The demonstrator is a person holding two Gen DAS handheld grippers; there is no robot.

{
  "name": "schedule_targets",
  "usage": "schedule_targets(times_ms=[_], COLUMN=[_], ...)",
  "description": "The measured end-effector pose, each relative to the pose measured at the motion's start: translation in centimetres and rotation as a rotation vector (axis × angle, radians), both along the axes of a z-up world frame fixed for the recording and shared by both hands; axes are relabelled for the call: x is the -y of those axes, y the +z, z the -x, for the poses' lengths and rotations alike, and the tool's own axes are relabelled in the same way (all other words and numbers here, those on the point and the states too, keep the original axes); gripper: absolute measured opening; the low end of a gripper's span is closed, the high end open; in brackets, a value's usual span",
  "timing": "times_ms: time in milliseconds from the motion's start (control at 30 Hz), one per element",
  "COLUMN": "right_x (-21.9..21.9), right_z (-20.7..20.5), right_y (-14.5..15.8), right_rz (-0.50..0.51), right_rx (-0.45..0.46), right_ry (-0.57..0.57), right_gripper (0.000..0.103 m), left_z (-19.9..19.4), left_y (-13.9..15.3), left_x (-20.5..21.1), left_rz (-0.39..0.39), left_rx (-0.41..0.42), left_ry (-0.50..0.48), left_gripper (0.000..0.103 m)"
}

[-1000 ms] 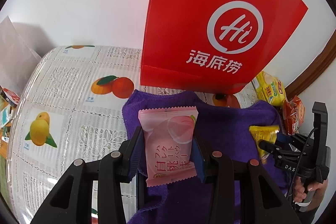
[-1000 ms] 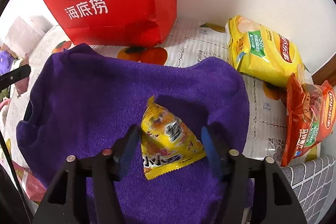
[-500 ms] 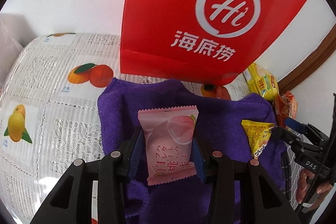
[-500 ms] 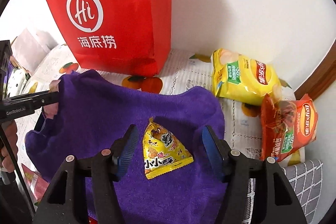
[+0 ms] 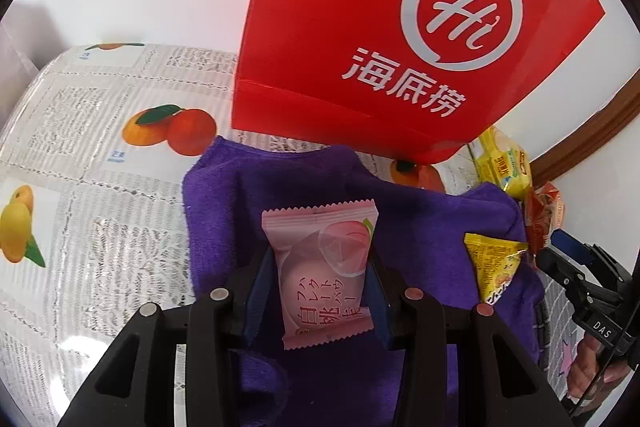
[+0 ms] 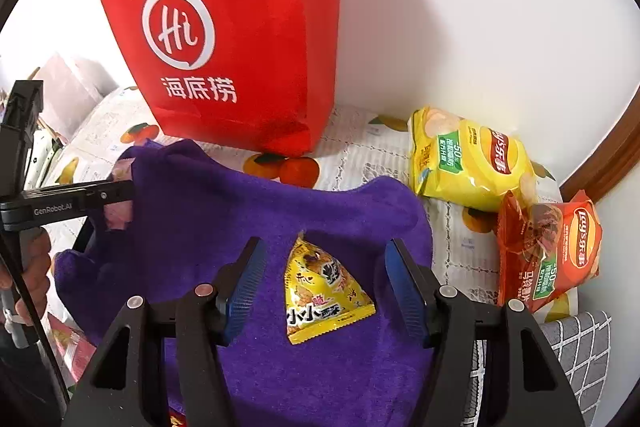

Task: Organize snacks
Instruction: 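Lower the pink peach packet onto the purple towel and open the left gripper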

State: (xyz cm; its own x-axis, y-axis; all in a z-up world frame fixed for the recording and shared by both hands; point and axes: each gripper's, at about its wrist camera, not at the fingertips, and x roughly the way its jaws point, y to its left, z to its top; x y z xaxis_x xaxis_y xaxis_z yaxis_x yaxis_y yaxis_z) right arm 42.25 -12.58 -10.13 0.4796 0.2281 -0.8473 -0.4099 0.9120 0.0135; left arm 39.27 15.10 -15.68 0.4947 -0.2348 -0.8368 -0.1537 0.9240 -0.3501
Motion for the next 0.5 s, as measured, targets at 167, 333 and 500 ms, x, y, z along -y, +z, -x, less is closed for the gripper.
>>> schedule_targets(times_ms=[167,333,500], right_x=[-0.3,-0.6,0.1], right_z=[0.4,1.3,3.5], right_y=[1.1,2.5,3.9], right_rz=[-0.04,-0.06,-0.11], right_rx=[0.009,0.036,0.062], right_ry=[0.013,0.018,0.0], right_gripper=[0.063,0.063,0.063], left_z=[0.1,0.6,1.2], left_y=[0.6,1.8,3.3], left_x=[0.1,0.0,-0.2], left_rz=[-0.01,-0.013,-0.008], left_rx=[-0.004,0.023,0.036], left_ry=[0.003,-0.003,-0.005], left_gripper=[0.059,0.061,0.061])
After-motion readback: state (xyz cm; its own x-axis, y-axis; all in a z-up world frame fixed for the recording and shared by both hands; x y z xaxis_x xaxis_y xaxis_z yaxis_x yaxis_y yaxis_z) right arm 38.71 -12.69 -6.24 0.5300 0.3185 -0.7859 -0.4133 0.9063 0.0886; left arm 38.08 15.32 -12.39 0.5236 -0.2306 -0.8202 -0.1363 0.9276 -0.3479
